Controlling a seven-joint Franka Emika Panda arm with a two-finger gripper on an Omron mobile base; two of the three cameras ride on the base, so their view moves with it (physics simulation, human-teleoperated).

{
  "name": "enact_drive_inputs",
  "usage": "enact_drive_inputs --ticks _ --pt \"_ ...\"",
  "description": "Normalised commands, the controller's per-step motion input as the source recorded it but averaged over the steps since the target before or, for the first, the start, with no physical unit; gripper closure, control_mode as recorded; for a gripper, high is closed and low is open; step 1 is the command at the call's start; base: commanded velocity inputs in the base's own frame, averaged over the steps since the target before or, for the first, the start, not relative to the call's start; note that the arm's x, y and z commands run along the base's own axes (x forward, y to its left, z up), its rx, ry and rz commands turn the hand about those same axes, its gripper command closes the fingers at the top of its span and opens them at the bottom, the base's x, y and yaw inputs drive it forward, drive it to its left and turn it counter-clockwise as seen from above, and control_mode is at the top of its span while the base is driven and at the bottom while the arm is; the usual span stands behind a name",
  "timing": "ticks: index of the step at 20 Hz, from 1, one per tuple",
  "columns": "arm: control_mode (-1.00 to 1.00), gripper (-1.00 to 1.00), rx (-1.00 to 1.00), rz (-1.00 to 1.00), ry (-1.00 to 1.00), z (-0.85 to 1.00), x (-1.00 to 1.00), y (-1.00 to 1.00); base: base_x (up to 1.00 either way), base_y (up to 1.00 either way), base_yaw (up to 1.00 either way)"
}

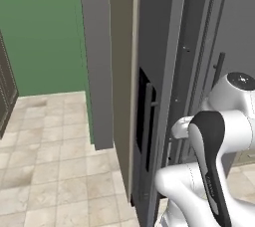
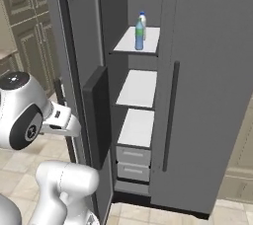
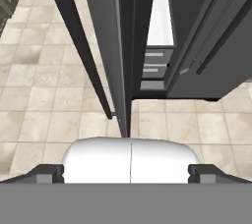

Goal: Take the bottled waters from the counter and place them in the freezer to freeze. Close the freezer door after placing the bottles.

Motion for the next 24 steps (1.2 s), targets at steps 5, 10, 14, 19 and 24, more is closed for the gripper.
enact_drive_inputs --ticks 5,10,14,19,24 --pt "1.0 -1.0 0.0 0.0 0.0 0.0 0.0 0.0 0.01 0.27 -0.14" --pt "1.0 -1.0 0.0 0.0 0.0 0.0 0.0 0.0 0.05 0.41 0.0" --pt "1.0 -1.0 0.0 0.0 0.0 0.0 0.0 0.0 0.09 0.24 0.0" --pt "1.0 -1.0 0.0 0.0 0.0 0.0 0.0 0.0 0.21 0.07 0.0" --pt "1.0 -1.0 0.0 0.0 0.0 0.0 0.0 0.0 0.3 0.0 0.0"
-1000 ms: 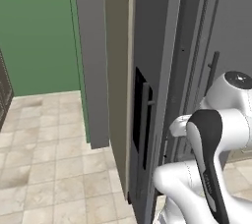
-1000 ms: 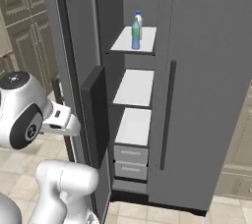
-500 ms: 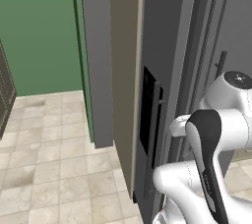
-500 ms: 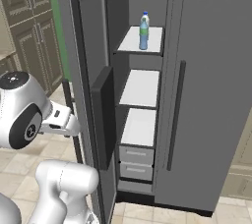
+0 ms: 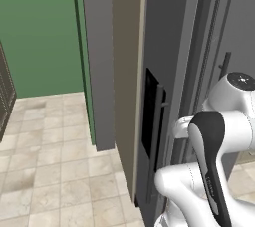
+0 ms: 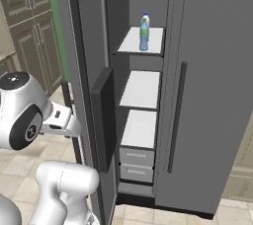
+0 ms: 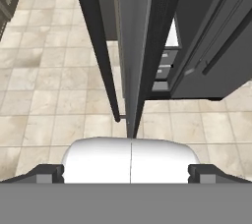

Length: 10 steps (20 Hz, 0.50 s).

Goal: Take the bottled waters from the counter and place them in the freezer to freeze. Close the freezer door after placing the bottles.

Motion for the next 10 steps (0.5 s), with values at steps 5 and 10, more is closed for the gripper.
enact_drive_inputs --ticks 5,10 --pt "1.0 -1.0 0.0 0.0 0.0 0.0 0.0 0.0 0.35 0.0 0.0" --pt "1.0 -1.0 0.0 0.0 0.0 0.0 0.0 0.0 0.37 0.0 0.0"
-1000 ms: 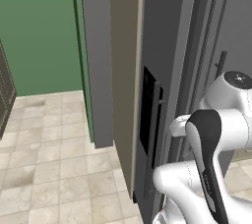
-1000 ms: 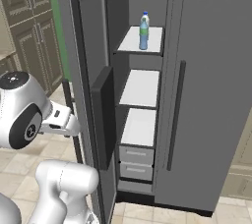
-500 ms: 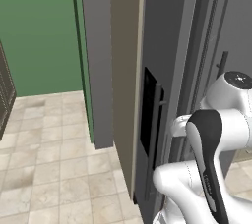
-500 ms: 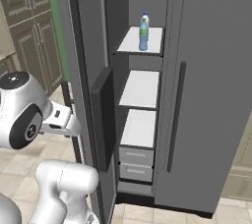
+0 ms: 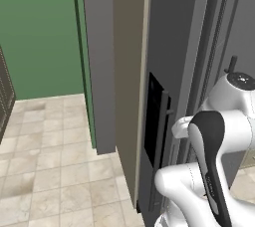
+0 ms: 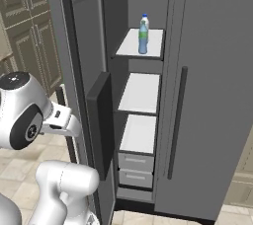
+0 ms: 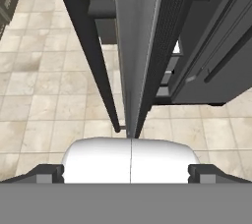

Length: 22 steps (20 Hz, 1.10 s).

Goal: Take the bottled waters from the counter and place them in the freezer to freeze. Close the freezer door after placing the bottles.

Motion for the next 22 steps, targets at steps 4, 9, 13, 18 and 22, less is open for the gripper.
enact_drive_inputs --ticks 4,9,13,18,22 --pt "1.0 -1.0 0.0 0.0 0.0 0.0 0.0 0.0 0.05 0.0 0.0" --pt "1.0 -1.0 0.0 0.0 0.0 0.0 0.0 0.0 0.0 0.0 0.0" --pt "1.0 -1.0 0.0 0.0 0.0 0.0 0.0 0.0 0.0 0.04 0.0" --pt "-1.0 -1.0 0.0 -0.06 -0.02 0.0 0.02 0.25 0.0 0.02 0.0" --pt "-1.0 -1.0 0.0 -0.18 -0.03 -0.03 0.06 0.22 0.0 0.0 0.0"
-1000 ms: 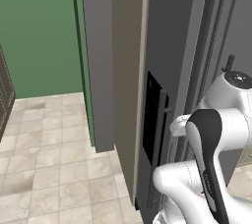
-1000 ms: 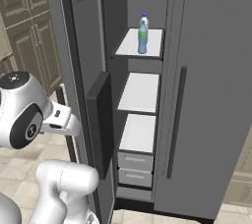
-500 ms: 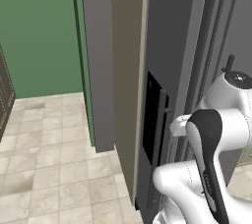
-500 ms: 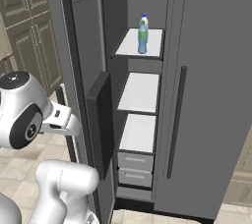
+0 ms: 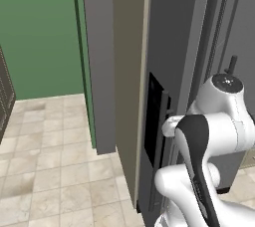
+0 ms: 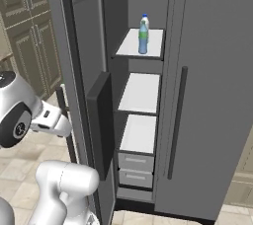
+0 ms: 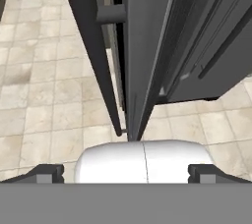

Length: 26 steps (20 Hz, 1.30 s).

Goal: Take the bottled waters from the counter and place them in the freezer to freeze. Close the freezer door after placing the bottles.

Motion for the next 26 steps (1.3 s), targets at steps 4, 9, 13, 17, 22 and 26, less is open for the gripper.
enact_drive_inputs --ticks 4,9,13,17,22,26 --pt "-1.0 -1.0 0.0 -0.26 0.0 -0.06 0.33 0.05 0.0 0.0 0.0" --pt "-1.0 -1.0 -0.04 -0.36 0.0 -0.06 0.39 0.21 0.0 0.0 0.0" --pt "-1.0 -1.0 -0.05 -0.43 0.01 -0.08 0.48 0.27 0.0 0.0 0.0" --pt "-1.0 -1.0 -0.02 -0.42 0.08 -0.18 0.55 0.22 0.0 0.0 0.0" --pt "-1.0 -1.0 -0.05 -0.41 0.01 -0.26 0.56 0.27 0.0 0.0 0.0" --pt "-1.0 -1.0 -0.11 -0.38 0.0 -0.42 0.29 0.15 0.0 0.0 0.0"
